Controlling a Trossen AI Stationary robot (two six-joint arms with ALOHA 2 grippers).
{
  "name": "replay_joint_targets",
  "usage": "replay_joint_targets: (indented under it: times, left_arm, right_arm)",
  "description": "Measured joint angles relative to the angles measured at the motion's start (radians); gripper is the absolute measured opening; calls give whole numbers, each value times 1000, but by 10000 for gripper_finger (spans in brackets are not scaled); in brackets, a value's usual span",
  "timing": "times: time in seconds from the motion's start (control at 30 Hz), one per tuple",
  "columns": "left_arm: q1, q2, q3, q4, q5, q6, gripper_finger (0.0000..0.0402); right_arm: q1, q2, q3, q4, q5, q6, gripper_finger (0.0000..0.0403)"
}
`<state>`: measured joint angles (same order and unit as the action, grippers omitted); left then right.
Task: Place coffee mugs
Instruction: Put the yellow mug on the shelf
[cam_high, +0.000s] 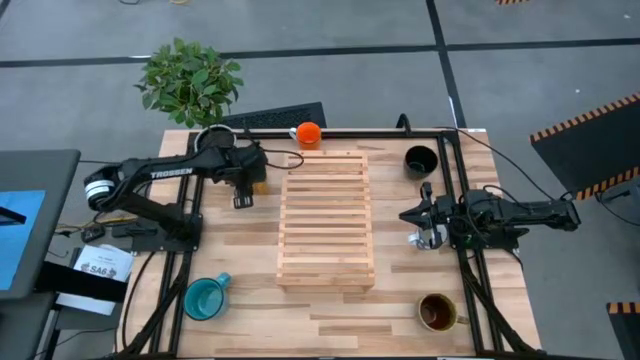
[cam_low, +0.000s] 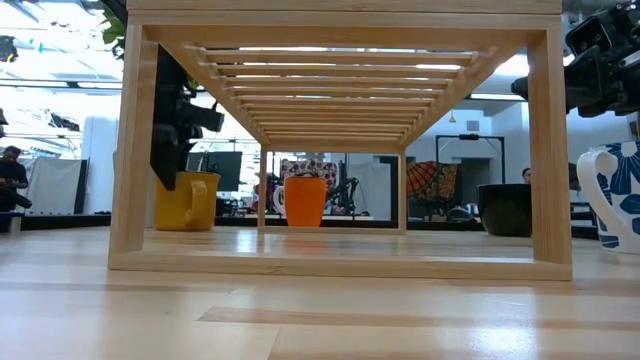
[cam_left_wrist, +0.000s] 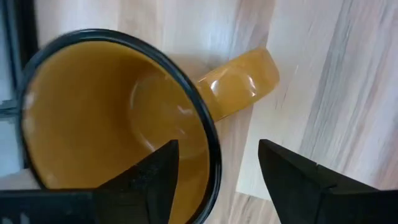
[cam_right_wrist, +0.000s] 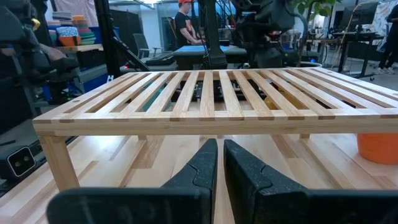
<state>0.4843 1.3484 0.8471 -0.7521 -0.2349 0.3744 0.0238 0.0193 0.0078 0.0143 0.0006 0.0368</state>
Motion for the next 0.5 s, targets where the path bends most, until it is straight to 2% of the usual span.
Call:
replay_joint_targets:
  times: [0.1, 0.17, 0.33, 0.5]
  left_arm:
    - [0, 22, 0, -1, -4, -17, 186]
    - [-9, 29, 0, -7, -4, -24, 155]
    - [-48, 27, 29, -86, 5, -102, 26]
    - [-82, 27, 125, -214, 43, -243, 7]
  right_arm:
    - [0, 0, 0, 0, 0, 0, 56]
    - [0, 0, 0, 0, 0, 0, 56]
    - [0, 0, 0, 0, 0, -1, 56]
    - [0, 0, 0, 0, 0, -1, 56]
